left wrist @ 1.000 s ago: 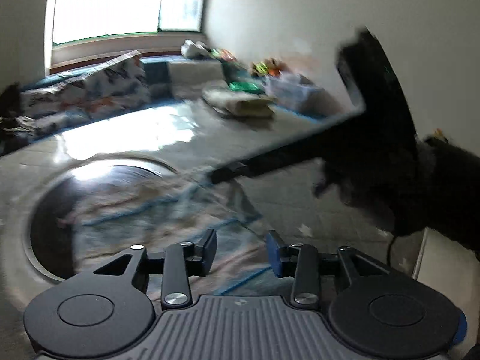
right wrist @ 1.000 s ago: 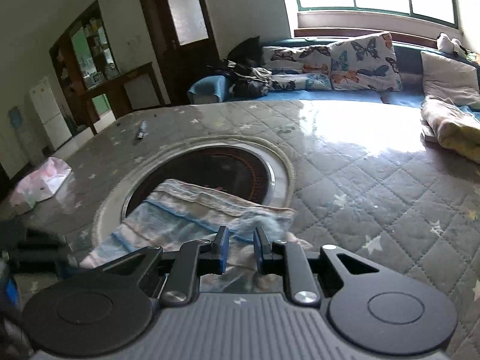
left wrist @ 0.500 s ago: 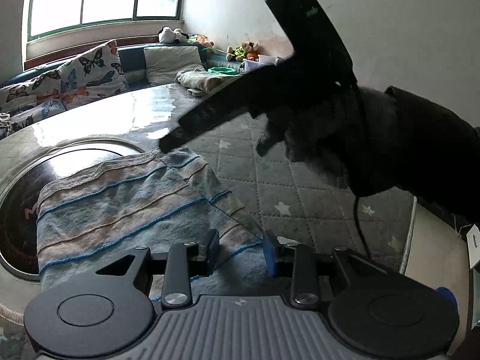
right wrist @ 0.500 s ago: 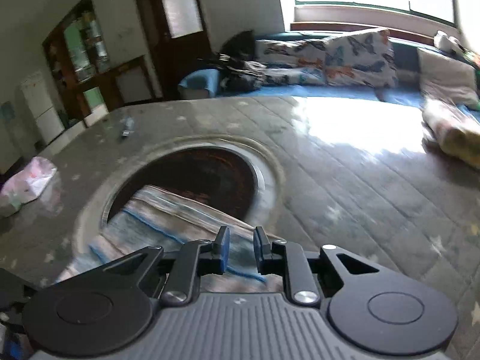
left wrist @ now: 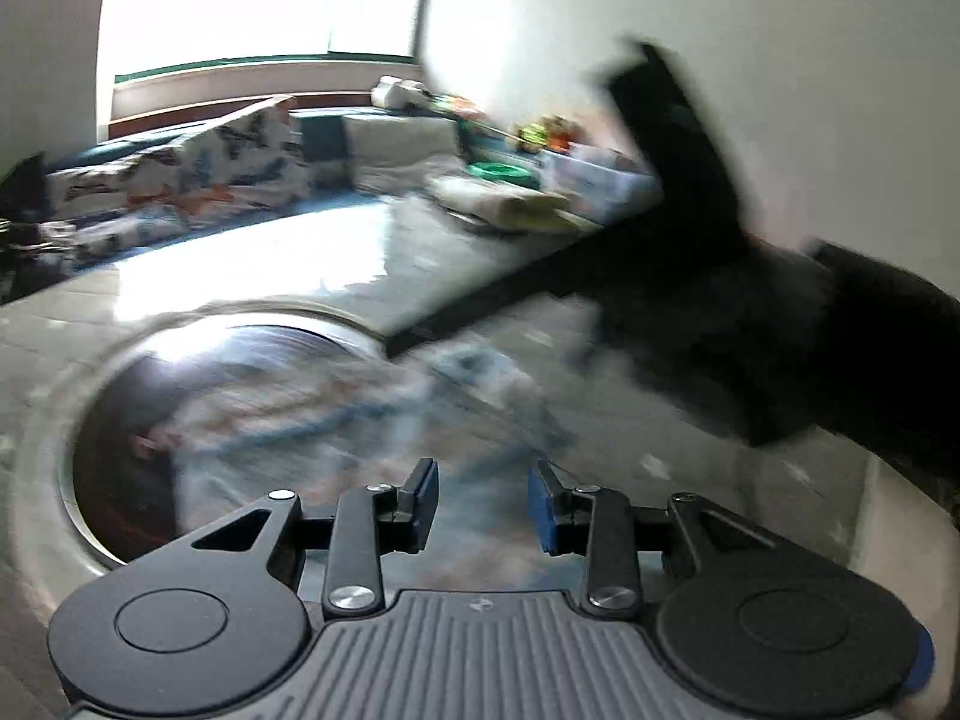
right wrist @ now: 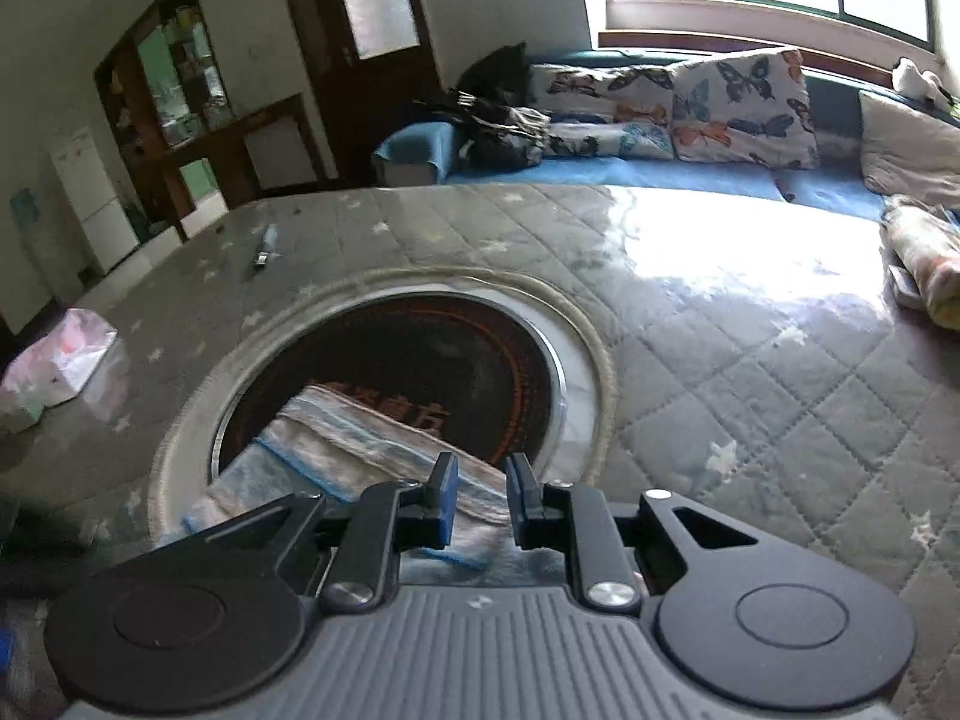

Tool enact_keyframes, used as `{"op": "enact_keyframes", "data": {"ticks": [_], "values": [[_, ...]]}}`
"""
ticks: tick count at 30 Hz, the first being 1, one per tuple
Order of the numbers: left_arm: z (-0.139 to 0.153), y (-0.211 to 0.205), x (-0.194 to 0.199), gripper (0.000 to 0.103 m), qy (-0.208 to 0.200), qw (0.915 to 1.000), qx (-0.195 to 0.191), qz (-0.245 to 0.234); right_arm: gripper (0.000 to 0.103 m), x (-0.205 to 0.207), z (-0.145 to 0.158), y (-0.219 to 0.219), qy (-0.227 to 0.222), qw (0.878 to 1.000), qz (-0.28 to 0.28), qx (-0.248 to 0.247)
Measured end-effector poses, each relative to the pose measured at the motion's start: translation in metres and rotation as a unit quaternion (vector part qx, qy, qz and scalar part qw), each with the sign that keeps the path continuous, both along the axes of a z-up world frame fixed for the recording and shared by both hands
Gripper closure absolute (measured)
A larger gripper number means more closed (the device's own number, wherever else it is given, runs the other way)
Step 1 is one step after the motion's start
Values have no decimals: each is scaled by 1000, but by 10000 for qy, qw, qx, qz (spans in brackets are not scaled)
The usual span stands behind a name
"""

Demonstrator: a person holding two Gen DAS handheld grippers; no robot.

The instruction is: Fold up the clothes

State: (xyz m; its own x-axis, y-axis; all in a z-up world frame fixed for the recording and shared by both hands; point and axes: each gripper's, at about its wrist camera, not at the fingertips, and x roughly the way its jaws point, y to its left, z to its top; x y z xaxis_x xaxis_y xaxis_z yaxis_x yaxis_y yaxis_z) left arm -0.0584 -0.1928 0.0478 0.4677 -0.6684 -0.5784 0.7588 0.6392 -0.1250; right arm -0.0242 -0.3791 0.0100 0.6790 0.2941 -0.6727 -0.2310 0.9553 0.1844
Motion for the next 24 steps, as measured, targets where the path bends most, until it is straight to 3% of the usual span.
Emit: {"op": "enact_keyframes", "data": {"ticks": [7, 14, 19, 24], "values": [[2, 26, 69, 69, 246, 9942, 24, 1043, 86, 8, -3, 26, 31, 9991, 426, -28], [-16, 35, 105, 71, 334, 9888, 410, 1397, 86, 26, -14, 38, 53, 9988, 327, -366], [-18, 44, 95, 69, 371, 9888, 428, 1382, 85, 21, -8, 26, 24, 9994, 159, -295], [-11, 51, 74, 71, 322, 9911, 353, 1241, 82, -3, 3, 25, 6, 9991, 379, -213]]}}
